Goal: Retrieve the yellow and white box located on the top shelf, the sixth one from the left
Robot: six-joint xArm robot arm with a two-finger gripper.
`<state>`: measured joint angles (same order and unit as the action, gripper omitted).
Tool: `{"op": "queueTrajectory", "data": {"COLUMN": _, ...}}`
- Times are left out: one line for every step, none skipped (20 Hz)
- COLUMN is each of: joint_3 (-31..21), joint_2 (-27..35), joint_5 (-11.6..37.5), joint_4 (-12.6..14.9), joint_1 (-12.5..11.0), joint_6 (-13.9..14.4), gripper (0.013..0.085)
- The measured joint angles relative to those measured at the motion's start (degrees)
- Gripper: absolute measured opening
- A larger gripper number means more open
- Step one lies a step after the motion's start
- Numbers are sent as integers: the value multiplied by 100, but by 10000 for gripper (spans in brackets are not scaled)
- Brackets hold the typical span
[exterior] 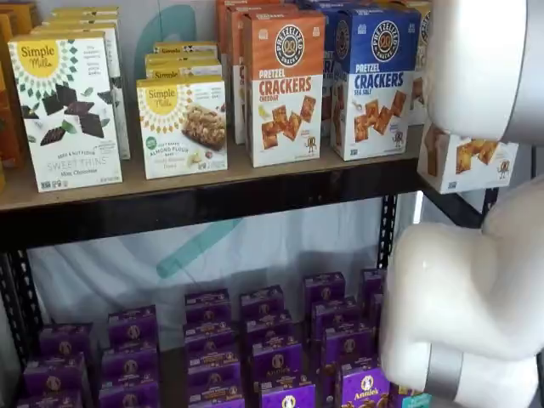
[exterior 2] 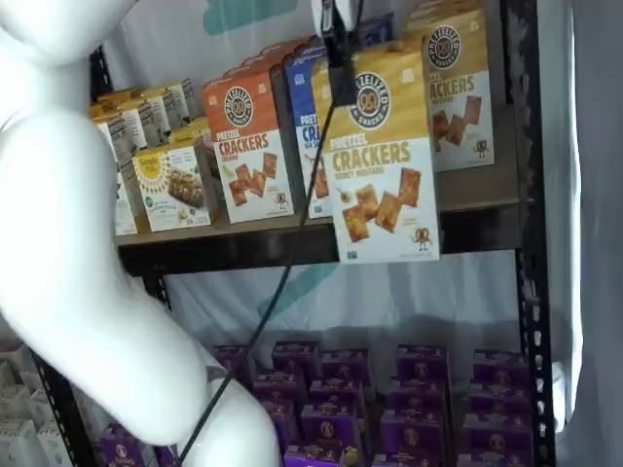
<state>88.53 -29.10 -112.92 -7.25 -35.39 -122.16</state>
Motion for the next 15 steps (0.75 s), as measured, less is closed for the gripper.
{"op": "queueTrajectory", "data": {"joint_3": -64, "joint_2": -74, "joint_5": -31, "joint_4": 13, "joint_1": 81, "joint_6": 75, "gripper": 570}}
{"op": "queueTrajectory", "data": {"joint_3": -134, "joint_2": -150, "joint_5": -55, "joint_4": 19, "joint_1": 160, "joint_6": 155, "gripper": 570}}
{"op": "queueTrajectory", "data": {"joint_3": -184, "joint_2": -206, "joint_5": -73, "joint_4": 17, "joint_1": 219, "joint_6": 216, "gripper": 570}}
{"op": "queueTrajectory", "data": {"joint_3": -237, "joint_2": -266, "joint_5": -97, "joint_4": 7, "joint_1": 283, "joint_6": 289, "gripper": 570}}
{"op": "queueTrajectory", "data": {"joint_3": -291, "joint_2": -328, "joint_5": -111, "joint_4": -5, "joint_1": 348, "joint_6": 361, "gripper": 570}}
{"op": "queueTrajectory", "data": {"joint_3": -336, "joint_2": -383, "joint_5": -125, "joint_4": -14, "joint_1": 412, "joint_6": 431, "gripper": 570}}
{"op": "queueTrajectory", "data": {"joint_3": -367, "joint_2": -423, "joint_5": -136, "joint_4": -19, "joint_1": 462, "joint_6": 486, "gripper": 570}}
{"op": "queueTrajectory", "data": {"joint_3": -388, "joint_2": -451, "joint_5": -144, "joint_4": -26, "joint_1": 497, "joint_6": 526, "gripper": 570}}
{"op": "queueTrajectory", "data": {"joint_3": -411, "joint_2": -484, "joint_5": -155, "joint_4": -29, "joint_1": 543, "joint_6": 575, "gripper": 570}}
{"op": "queueTrajectory", "data": {"joint_3": -443, "joint_2": -524, "joint_5": -159, "joint_4": -20, "joint_1": 602, "joint_6": 629, "gripper": 570}}
{"op": "queueTrajectory", "data": {"joint_3": -463, "joint_2": -550, "joint_5": -160, "joint_4": -9, "joint_1": 640, "joint_6": 663, "gripper": 570}}
{"op": "queueTrajectory", "data": {"joint_3": -484, "joint_2": -576, "joint_5": -165, "joint_4": 0, "joint_1": 676, "joint_6": 696, "gripper": 570}}
{"op": "queueTrajectory", "data": {"joint_3": -496, "joint_2": -594, "joint_5": -178, "joint_4": -2, "joint_1": 696, "joint_6": 721, "gripper": 570}}
{"op": "queueTrajectory", "data": {"joint_3": -505, "joint_2": -609, "joint_5": -185, "joint_4": -4, "joint_1": 708, "joint_6": 735, "gripper": 570}}
{"op": "queueTrajectory", "data": {"joint_3": -515, "joint_2": -623, "joint_5": -189, "joint_4": -6, "joint_1": 717, "joint_6": 746, "gripper": 570}}
